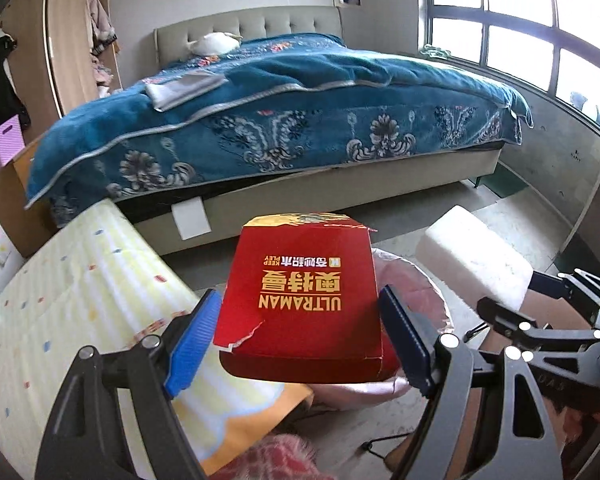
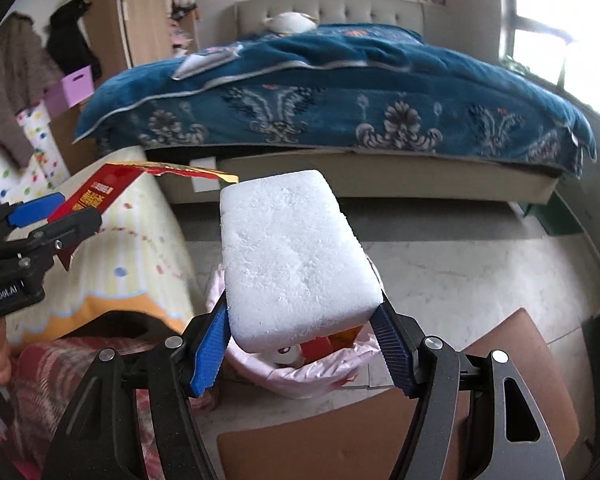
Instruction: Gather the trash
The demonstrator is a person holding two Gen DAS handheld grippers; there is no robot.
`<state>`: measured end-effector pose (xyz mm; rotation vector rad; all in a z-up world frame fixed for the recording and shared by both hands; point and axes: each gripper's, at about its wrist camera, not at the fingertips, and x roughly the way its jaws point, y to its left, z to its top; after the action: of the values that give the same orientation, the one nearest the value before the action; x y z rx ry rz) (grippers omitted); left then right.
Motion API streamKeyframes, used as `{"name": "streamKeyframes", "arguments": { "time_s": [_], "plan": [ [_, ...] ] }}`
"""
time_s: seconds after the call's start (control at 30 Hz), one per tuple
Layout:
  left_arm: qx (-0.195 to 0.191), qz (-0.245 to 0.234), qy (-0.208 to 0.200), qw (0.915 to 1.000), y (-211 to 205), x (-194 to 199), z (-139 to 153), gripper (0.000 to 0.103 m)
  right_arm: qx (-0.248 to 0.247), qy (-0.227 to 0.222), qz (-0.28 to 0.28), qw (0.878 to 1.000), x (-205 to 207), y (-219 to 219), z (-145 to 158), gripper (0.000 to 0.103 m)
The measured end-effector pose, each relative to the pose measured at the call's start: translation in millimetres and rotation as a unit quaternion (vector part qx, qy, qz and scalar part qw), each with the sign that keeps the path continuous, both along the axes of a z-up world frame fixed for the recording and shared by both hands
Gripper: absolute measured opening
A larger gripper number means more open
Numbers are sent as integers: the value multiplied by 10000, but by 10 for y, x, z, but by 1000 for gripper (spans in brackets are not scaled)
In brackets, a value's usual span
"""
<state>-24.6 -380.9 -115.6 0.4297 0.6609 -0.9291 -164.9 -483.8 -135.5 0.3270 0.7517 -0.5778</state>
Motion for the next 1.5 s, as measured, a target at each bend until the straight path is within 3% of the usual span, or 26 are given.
{"name": "streamKeyframes", "arguments": {
  "time_s": [0.4,0.5,0.57,0.63,0.77,1.17,1.4,1.5],
  "plan": [
    [87,46,256,9996,-629,345,-260,79,145,18,-178,9997,311,-556,-334,69],
    [104,100,266,9995,-732,425,-309,87,198,40,-130,9997,414,-651,-462,74],
    [122,95,305,9994,-743,454,-337,89,262,110,-145,9995,447,-695,-507,87],
    [164,103,371,9991,-717,479,-363,89,336,166,-214,9991,445,-721,-541,87],
    [181,204,486,9984,-575,475,-354,92,522,157,-285,9981,258,-684,-538,87],
    [163,523,281,9981,72,181,-99,96,352,-104,-132,9992,-79,-247,-274,90],
    [152,834,210,9962,677,15,103,96,541,-430,394,9968,-153,162,26,91],
    [107,963,345,9947,940,-22,190,96,362,-530,577,9963,-144,360,181,92]
  ]
}}
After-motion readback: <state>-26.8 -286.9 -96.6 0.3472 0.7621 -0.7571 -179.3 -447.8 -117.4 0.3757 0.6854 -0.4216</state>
